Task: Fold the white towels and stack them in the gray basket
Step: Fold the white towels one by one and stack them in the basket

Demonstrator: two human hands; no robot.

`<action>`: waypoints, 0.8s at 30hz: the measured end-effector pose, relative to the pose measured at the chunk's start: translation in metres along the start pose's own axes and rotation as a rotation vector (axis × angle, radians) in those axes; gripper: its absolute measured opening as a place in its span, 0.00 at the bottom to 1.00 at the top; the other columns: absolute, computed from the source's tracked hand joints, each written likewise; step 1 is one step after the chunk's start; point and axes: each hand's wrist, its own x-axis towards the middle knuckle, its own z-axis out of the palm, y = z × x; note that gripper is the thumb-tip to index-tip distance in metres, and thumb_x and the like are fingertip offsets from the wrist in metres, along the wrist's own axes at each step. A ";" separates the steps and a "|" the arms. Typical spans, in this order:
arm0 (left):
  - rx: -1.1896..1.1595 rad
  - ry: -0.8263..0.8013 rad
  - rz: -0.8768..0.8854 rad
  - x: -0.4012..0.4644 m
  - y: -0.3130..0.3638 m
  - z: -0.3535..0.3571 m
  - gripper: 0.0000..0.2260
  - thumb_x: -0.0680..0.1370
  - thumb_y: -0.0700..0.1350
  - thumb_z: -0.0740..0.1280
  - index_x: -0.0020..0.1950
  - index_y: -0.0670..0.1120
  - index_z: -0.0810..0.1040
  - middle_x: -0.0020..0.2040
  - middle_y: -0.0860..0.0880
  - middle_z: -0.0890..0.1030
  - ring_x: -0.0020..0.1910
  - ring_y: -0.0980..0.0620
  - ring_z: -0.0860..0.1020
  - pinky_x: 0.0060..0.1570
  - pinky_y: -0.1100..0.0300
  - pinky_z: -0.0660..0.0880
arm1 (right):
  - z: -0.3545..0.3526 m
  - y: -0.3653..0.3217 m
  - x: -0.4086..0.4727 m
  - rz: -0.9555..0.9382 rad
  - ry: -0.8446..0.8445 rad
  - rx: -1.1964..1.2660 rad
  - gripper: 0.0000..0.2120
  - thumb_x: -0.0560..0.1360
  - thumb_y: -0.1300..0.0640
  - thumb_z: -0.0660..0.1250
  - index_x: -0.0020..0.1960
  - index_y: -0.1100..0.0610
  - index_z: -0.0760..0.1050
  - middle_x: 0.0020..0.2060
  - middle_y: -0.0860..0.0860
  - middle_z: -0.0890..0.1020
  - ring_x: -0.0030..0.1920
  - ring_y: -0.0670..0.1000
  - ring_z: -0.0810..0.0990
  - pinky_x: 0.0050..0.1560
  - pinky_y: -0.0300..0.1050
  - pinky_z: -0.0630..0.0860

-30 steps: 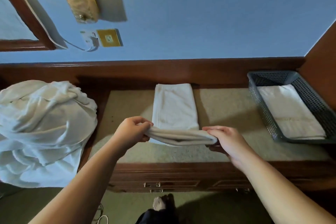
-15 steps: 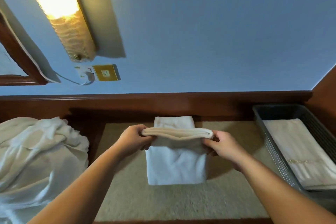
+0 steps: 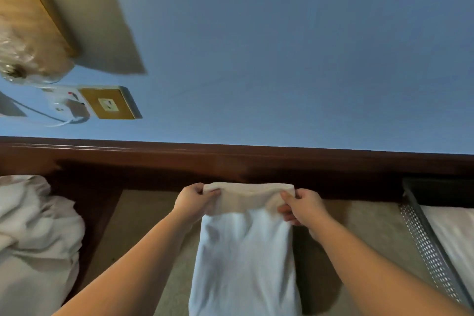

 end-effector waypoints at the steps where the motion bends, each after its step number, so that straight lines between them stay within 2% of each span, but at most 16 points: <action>1: -0.021 0.016 -0.035 0.011 -0.008 0.009 0.12 0.74 0.57 0.76 0.49 0.49 0.85 0.41 0.51 0.87 0.44 0.48 0.85 0.49 0.48 0.84 | 0.006 0.004 0.014 0.028 0.015 0.014 0.09 0.84 0.50 0.66 0.52 0.55 0.78 0.39 0.52 0.88 0.44 0.56 0.87 0.45 0.51 0.84; 3: -0.041 0.065 -0.105 0.028 -0.020 0.026 0.15 0.75 0.58 0.74 0.55 0.51 0.84 0.43 0.53 0.86 0.44 0.50 0.85 0.50 0.49 0.84 | 0.017 0.013 0.041 0.079 0.081 0.065 0.07 0.85 0.51 0.65 0.52 0.55 0.74 0.38 0.53 0.88 0.42 0.56 0.87 0.44 0.52 0.83; 5: 0.010 0.155 -0.139 0.039 -0.024 0.039 0.15 0.77 0.57 0.71 0.61 0.52 0.82 0.47 0.54 0.85 0.45 0.52 0.83 0.49 0.54 0.81 | 0.030 0.025 0.063 0.103 0.135 0.113 0.05 0.85 0.54 0.64 0.57 0.56 0.74 0.38 0.54 0.87 0.42 0.56 0.87 0.46 0.54 0.83; 7: 0.095 0.246 -0.113 0.036 -0.028 0.054 0.20 0.80 0.56 0.67 0.70 0.53 0.77 0.60 0.50 0.80 0.53 0.50 0.78 0.53 0.54 0.77 | 0.040 0.039 0.074 0.073 0.167 0.106 0.10 0.84 0.56 0.65 0.64 0.55 0.73 0.42 0.53 0.87 0.44 0.55 0.87 0.51 0.56 0.84; 9: 0.252 0.324 0.062 0.019 -0.033 0.073 0.24 0.81 0.57 0.66 0.77 0.55 0.71 0.70 0.46 0.73 0.65 0.44 0.73 0.63 0.49 0.74 | 0.047 0.052 0.069 -0.048 0.220 -0.044 0.19 0.81 0.54 0.68 0.71 0.51 0.71 0.47 0.50 0.85 0.50 0.55 0.86 0.53 0.54 0.81; 11: 0.539 0.286 0.316 -0.006 -0.041 0.097 0.26 0.82 0.59 0.62 0.81 0.57 0.65 0.79 0.45 0.67 0.77 0.41 0.66 0.72 0.47 0.68 | 0.059 0.066 0.051 -0.236 0.244 -0.299 0.24 0.80 0.54 0.67 0.76 0.50 0.68 0.61 0.50 0.82 0.62 0.56 0.80 0.59 0.49 0.76; 12: 0.646 0.197 0.379 -0.017 -0.048 0.108 0.28 0.84 0.61 0.57 0.83 0.59 0.59 0.84 0.46 0.59 0.82 0.42 0.57 0.78 0.48 0.60 | 0.067 0.073 0.040 -0.359 0.204 -0.475 0.27 0.81 0.53 0.65 0.79 0.48 0.64 0.73 0.52 0.74 0.73 0.55 0.72 0.68 0.49 0.72; 13: 0.704 0.107 0.381 -0.023 -0.057 0.117 0.30 0.84 0.63 0.52 0.85 0.60 0.50 0.86 0.48 0.50 0.85 0.44 0.46 0.81 0.48 0.48 | 0.074 0.080 0.028 -0.472 0.135 -0.655 0.29 0.83 0.49 0.60 0.82 0.46 0.58 0.82 0.51 0.60 0.81 0.54 0.58 0.77 0.51 0.62; 14: 0.734 0.049 0.354 -0.025 -0.067 0.124 0.30 0.85 0.64 0.48 0.85 0.60 0.43 0.86 0.49 0.42 0.84 0.46 0.37 0.82 0.49 0.39 | 0.081 0.087 0.022 -0.561 0.065 -0.782 0.30 0.84 0.45 0.54 0.84 0.45 0.51 0.84 0.49 0.46 0.84 0.52 0.44 0.81 0.52 0.51; 15: 0.734 0.027 0.331 -0.024 -0.073 0.127 0.30 0.85 0.64 0.46 0.84 0.60 0.38 0.85 0.50 0.37 0.82 0.48 0.32 0.80 0.49 0.34 | 0.086 0.097 0.023 -0.600 0.017 -0.860 0.30 0.84 0.42 0.47 0.84 0.45 0.44 0.83 0.48 0.38 0.83 0.50 0.35 0.81 0.52 0.43; 17: 0.748 0.041 0.325 -0.017 -0.078 0.129 0.30 0.85 0.64 0.45 0.83 0.61 0.35 0.83 0.51 0.32 0.81 0.50 0.30 0.79 0.49 0.31 | 0.088 0.108 0.032 -0.554 -0.030 -0.933 0.32 0.83 0.37 0.37 0.83 0.46 0.35 0.81 0.47 0.31 0.80 0.49 0.27 0.80 0.53 0.35; 19: 0.746 0.031 0.309 -0.010 -0.074 0.129 0.30 0.85 0.64 0.45 0.83 0.61 0.34 0.82 0.52 0.30 0.80 0.50 0.28 0.78 0.49 0.30 | 0.085 0.110 0.043 -0.500 -0.047 -1.002 0.32 0.82 0.36 0.34 0.81 0.46 0.28 0.79 0.46 0.26 0.78 0.48 0.23 0.79 0.52 0.32; 24: 0.781 -0.065 0.243 -0.007 -0.063 0.123 0.30 0.85 0.65 0.44 0.82 0.61 0.32 0.82 0.50 0.30 0.80 0.49 0.28 0.80 0.47 0.32 | 0.085 0.093 0.043 -0.386 -0.122 -1.024 0.32 0.84 0.36 0.37 0.81 0.46 0.27 0.78 0.46 0.25 0.78 0.49 0.23 0.81 0.53 0.33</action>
